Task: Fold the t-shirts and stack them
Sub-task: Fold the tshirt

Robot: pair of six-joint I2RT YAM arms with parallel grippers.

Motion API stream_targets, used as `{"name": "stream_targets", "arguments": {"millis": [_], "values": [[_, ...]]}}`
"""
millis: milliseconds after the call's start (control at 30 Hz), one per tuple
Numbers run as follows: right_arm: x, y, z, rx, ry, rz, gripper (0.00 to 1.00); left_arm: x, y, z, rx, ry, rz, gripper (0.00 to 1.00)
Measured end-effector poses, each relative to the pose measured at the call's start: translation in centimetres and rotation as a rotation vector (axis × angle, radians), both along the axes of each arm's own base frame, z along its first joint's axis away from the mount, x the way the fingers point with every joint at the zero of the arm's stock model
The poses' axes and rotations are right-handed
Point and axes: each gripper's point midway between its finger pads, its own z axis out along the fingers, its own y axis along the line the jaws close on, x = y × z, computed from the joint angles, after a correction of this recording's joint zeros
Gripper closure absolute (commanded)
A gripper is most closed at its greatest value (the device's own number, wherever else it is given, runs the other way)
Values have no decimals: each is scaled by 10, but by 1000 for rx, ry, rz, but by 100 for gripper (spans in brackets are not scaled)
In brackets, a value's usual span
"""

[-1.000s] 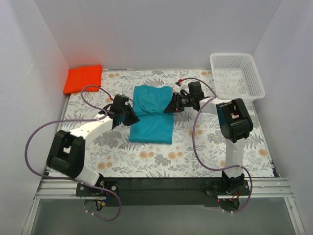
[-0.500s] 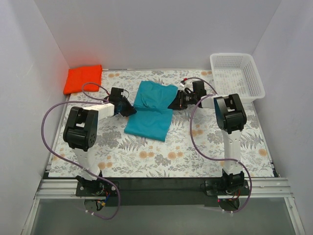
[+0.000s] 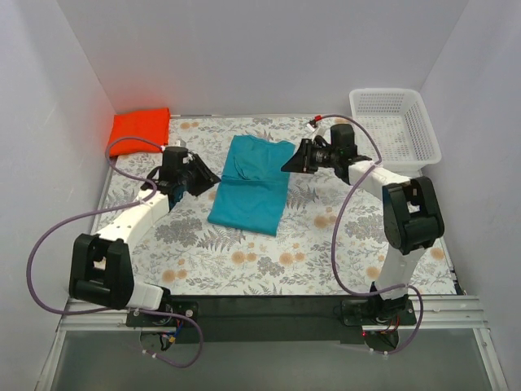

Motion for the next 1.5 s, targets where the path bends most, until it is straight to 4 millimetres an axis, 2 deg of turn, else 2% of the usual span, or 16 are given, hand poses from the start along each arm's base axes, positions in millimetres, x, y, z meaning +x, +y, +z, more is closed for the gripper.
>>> {"name": "stream_targets", "arguments": {"millis": [67, 133, 233, 333, 367, 500, 533, 700, 867, 1000, 1100, 1233, 1333, 1400, 1500], "values": [[-16, 12, 15, 16, -31, 32, 71, -14, 0, -10, -2, 24, -13, 74], [-37, 29, 15, 21, -32, 79, 71, -27, -2, -33, 2, 85, -30, 78], [-80, 58, -9, 7, 42, 166, 72, -47, -1, -81, 19, 229, -43, 85], [-117, 79, -43, -21, 135, 238, 73, -64, 4, -114, 43, 337, -31, 90], [-126, 81, -55, -31, 167, 250, 73, -67, 5, -119, 44, 357, -20, 90], [-144, 72, -107, -76, 298, 234, 75, -66, 7, -120, 41, 366, 9, 92], [-148, 69, -114, -67, 331, 236, 75, -66, 7, -120, 40, 369, 14, 92], [-146, 54, -116, -19, 314, 226, 76, -73, 7, -121, 24, 392, 25, 95], [-151, 16, -114, -10, 322, 162, 76, -113, 0, -120, 2, 448, -29, 93], [-146, -1, -105, -25, 321, 118, 75, -143, -2, -107, 8, 450, -67, 85], [-132, 4, -90, -16, 284, 125, 75, -133, 2, -83, 8, 361, -44, 82], [-96, 20, -59, 16, 192, 139, 75, -94, 5, -48, -10, 229, 7, 84], [-62, 34, -42, 37, 123, 137, 75, -61, 3, -35, -24, 163, 32, 90], [-43, 41, -37, 46, 97, 133, 75, -40, -1, -39, -27, 152, 38, 94], [-14, 53, -40, 57, 88, 126, 75, -15, -4, -62, -22, 185, 47, 97]]}}
